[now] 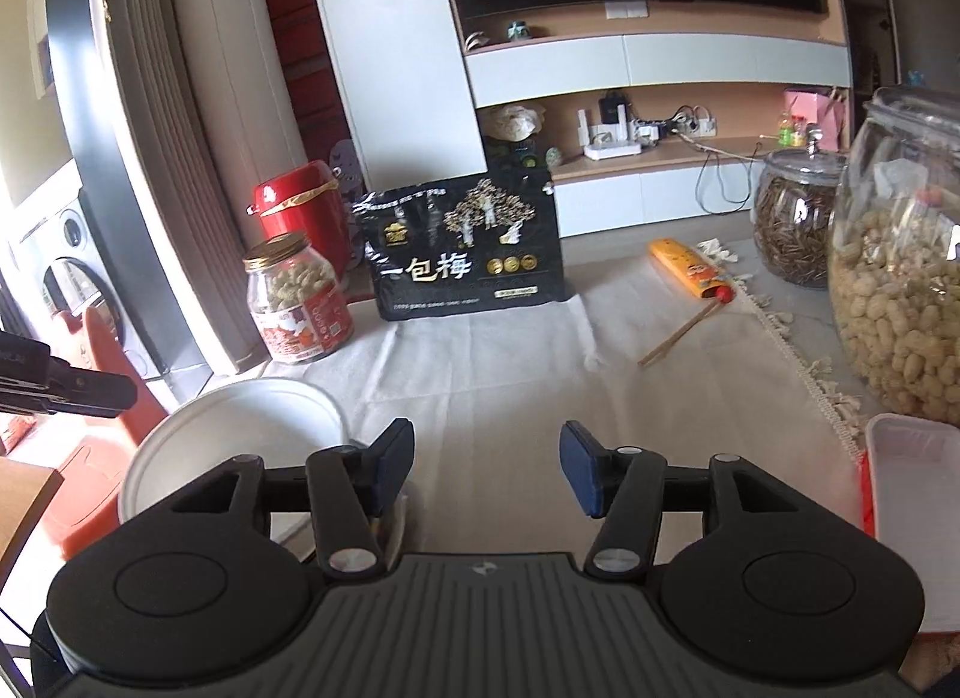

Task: Organize plates and bowls
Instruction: 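Move both grippers to the white-and-red rectangular tray beside the peanut jar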

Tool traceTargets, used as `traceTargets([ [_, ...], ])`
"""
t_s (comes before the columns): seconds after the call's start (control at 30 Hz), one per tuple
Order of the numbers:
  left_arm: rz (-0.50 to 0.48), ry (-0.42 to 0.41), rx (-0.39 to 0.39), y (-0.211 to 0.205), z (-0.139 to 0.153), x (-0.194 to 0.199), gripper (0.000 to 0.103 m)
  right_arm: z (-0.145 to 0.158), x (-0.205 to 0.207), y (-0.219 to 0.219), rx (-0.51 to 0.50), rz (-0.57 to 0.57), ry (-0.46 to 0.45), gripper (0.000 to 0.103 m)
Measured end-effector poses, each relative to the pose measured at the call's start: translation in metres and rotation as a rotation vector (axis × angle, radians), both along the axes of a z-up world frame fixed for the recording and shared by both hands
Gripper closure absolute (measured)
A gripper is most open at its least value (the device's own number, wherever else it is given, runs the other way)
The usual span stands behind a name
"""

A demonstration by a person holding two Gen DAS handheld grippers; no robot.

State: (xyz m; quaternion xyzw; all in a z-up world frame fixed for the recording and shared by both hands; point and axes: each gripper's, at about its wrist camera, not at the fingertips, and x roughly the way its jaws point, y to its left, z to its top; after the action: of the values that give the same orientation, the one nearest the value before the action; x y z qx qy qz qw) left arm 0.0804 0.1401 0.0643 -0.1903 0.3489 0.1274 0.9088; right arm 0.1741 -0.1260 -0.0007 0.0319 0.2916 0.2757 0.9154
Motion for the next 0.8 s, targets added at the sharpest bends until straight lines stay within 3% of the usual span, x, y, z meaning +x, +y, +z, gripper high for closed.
traceTargets([
  [0.13,-0.092,-0.023,-0.069,-0.049,-0.003,0.034,0.078,-0.01,0.019,-0.05,-0.022,-0.162,-0.04,0.038],
  [0.3,-0.258,-0.028,-0.149,-0.139,-0.034,0.091,0.078,-0.034,0.038,-0.127,-0.053,-0.319,-0.023,0.035],
  [0.4,-0.36,0.036,-0.166,-0.2,-0.06,0.13,0.078,-0.052,0.047,-0.174,-0.139,-0.513,-0.02,0.035],
  [0.5,-0.458,0.112,-0.167,-0.253,-0.086,0.159,0.078,-0.067,0.062,-0.225,-0.095,-0.633,0.08,0.035],
  [0.63,-0.486,0.164,-0.12,-0.288,-0.106,0.178,0.078,-0.087,0.076,-0.272,0.133,-0.622,0.248,0.035],
  [0.8,-0.481,0.206,-0.049,-0.309,-0.123,0.194,0.078,-0.099,0.091,-0.268,0.139,-0.539,0.333,0.035],
])
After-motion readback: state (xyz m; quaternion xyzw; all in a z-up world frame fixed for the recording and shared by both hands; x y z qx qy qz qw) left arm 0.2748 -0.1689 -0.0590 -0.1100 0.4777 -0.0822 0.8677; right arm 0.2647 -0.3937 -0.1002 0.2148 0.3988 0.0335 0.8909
